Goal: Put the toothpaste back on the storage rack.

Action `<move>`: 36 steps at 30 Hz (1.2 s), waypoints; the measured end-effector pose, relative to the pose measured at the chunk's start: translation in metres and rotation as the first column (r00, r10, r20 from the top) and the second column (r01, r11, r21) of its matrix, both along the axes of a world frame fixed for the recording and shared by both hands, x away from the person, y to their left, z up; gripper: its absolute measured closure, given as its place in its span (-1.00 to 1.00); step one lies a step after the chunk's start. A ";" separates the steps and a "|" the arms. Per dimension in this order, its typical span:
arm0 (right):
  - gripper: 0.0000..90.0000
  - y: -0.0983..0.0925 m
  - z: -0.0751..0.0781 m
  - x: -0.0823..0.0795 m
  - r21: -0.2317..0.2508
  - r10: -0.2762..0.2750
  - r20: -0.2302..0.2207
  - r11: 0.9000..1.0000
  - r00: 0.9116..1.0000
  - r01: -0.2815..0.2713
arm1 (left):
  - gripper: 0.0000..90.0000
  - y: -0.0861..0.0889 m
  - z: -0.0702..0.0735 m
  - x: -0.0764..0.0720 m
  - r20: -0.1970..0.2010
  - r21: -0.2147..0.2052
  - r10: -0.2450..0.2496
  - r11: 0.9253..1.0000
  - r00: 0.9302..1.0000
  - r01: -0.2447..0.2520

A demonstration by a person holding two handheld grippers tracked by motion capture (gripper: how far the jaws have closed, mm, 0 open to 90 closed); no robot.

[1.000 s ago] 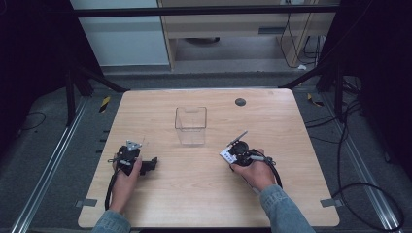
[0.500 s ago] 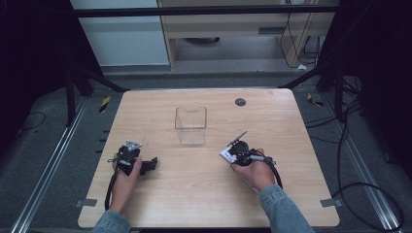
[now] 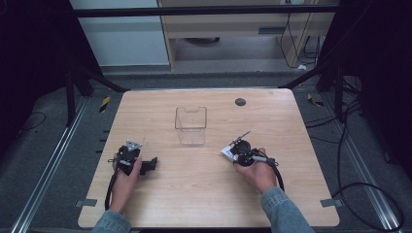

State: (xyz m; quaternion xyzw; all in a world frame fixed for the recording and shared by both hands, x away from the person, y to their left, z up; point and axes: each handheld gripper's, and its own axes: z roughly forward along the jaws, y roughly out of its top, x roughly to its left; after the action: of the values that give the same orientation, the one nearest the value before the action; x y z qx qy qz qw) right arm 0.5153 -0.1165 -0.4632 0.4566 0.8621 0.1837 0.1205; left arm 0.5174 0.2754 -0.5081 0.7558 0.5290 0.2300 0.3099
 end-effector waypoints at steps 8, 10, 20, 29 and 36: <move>0.74 -0.008 0.015 0.004 0.045 -0.025 0.058 0.999 0.998 0.022 | -1.00 0.000 0.000 0.000 0.000 0.000 0.000 1.000 1.000 0.000; 0.74 -0.011 0.022 0.006 0.065 -0.034 0.080 0.997 0.996 0.029 | -1.00 0.000 0.000 0.000 0.001 -0.002 0.001 1.000 1.000 -0.001; 0.74 -0.024 0.043 0.017 0.144 -0.079 0.168 0.988 0.983 0.054 | -1.00 0.000 0.000 0.000 0.001 -0.002 0.001 1.000 1.000 -0.001; 0.75 -0.031 0.053 0.023 0.183 -0.112 0.225 0.981 0.968 0.071 | -1.00 0.000 0.000 0.000 0.000 0.000 0.000 1.000 1.000 0.000; 0.74 -0.030 0.063 0.026 0.200 -0.125 0.274 0.977 0.954 0.071 | -1.00 0.000 0.000 0.000 0.001 -0.003 0.002 1.000 1.000 -0.002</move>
State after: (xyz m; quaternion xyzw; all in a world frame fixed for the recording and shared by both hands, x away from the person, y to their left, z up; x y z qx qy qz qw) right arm 0.5411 -0.1468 -0.4005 0.4769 0.7908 0.3219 0.2087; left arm 0.5174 0.2752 -0.5082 0.7549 0.5296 0.2301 0.3110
